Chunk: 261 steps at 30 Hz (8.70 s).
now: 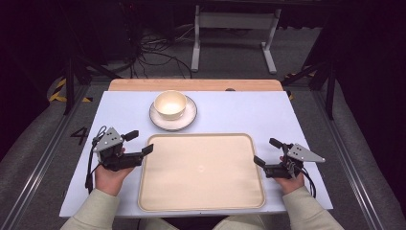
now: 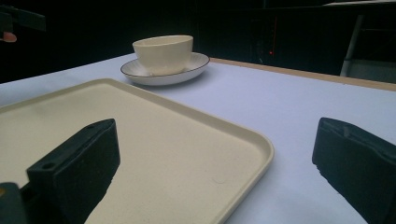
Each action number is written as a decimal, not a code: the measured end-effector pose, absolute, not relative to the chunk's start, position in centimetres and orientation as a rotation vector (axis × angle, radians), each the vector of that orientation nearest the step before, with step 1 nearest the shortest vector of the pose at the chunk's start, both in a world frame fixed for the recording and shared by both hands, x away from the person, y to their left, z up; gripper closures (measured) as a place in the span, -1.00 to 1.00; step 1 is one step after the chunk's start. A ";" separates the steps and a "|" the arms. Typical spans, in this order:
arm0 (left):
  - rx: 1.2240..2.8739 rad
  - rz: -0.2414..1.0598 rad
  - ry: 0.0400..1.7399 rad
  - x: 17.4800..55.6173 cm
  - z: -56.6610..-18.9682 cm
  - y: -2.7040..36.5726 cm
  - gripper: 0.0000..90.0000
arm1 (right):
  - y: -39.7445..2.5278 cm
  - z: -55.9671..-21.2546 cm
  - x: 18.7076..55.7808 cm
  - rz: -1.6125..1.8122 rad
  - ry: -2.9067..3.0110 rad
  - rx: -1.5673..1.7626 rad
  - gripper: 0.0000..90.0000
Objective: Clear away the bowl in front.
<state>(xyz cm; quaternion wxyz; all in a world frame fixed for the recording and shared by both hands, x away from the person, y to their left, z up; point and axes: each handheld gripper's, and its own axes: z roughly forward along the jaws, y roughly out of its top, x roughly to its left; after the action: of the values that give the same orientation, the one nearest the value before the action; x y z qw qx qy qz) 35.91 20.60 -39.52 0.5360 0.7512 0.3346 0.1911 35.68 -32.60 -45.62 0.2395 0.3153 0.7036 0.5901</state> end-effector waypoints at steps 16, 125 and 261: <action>1.776 0.483 0.856 40.4 -38.1 21.2 -0.51 | -32.5 -45.6 35.7 1.610 1.937 0.860 -0.97; 1.944 0.169 1.499 58.0 -40.4 16.7 0.03 | -32.8 -45.7 35.6 1.638 1.912 0.868 -0.97; 2.414 0.059 0.847 45.8 -31.2 7.7 0.83 | -32.7 -45.7 35.7 1.634 1.921 0.872 -0.95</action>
<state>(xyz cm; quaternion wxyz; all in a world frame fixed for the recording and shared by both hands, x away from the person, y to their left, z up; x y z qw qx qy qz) 45.82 7.69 -31.17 0.2871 0.9037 0.3169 0.0219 35.71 -32.74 -45.65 0.2345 0.3177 0.6998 0.5952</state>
